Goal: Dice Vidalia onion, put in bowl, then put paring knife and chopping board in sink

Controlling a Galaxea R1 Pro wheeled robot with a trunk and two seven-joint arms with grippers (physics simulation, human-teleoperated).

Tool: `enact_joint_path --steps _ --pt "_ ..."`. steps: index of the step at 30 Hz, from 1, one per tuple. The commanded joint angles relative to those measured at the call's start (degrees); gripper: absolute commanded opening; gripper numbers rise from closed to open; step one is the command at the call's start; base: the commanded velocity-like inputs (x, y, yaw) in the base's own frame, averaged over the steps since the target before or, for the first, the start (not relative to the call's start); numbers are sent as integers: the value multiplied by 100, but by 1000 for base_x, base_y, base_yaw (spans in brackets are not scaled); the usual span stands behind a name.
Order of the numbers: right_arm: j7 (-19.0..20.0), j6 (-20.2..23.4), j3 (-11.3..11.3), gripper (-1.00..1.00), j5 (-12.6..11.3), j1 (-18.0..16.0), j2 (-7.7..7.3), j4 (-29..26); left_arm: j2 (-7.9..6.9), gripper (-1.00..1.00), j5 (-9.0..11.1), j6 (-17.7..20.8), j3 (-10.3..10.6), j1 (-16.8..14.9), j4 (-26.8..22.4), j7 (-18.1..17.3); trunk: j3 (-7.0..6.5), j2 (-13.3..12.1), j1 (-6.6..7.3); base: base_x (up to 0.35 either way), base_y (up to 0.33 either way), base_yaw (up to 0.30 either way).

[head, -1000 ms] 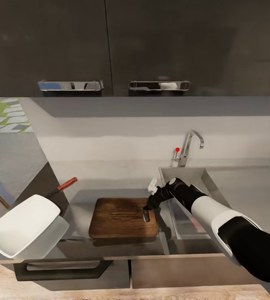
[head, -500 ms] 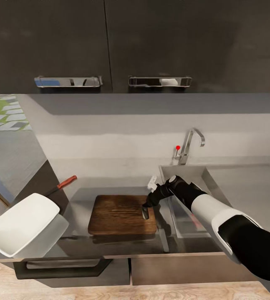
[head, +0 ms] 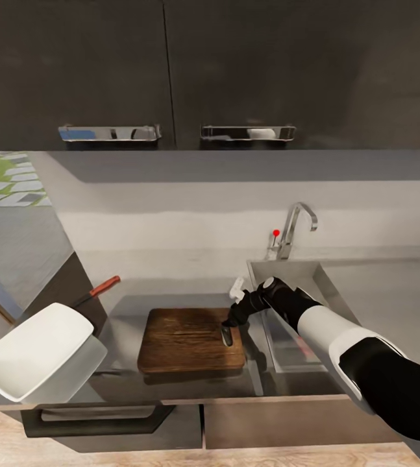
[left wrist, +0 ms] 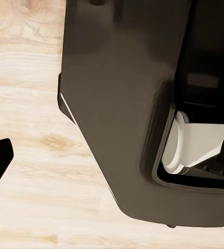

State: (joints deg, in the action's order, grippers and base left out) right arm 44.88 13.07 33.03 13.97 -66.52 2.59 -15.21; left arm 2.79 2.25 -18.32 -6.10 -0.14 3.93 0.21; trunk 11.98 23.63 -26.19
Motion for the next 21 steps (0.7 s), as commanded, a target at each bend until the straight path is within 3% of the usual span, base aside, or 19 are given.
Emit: enact_joint_path --steps 1,21 --pt "30 39 -25 -100 44 -1 2 -8 1 100 21 -32 -22 -4 11 -1 0 9 -3 0 0 0" --pt "22 38 -25 -100 44 -1 4 -8 -5 100 21 -33 -22 -4 11 -4 -47 9 -3 0 0 0"
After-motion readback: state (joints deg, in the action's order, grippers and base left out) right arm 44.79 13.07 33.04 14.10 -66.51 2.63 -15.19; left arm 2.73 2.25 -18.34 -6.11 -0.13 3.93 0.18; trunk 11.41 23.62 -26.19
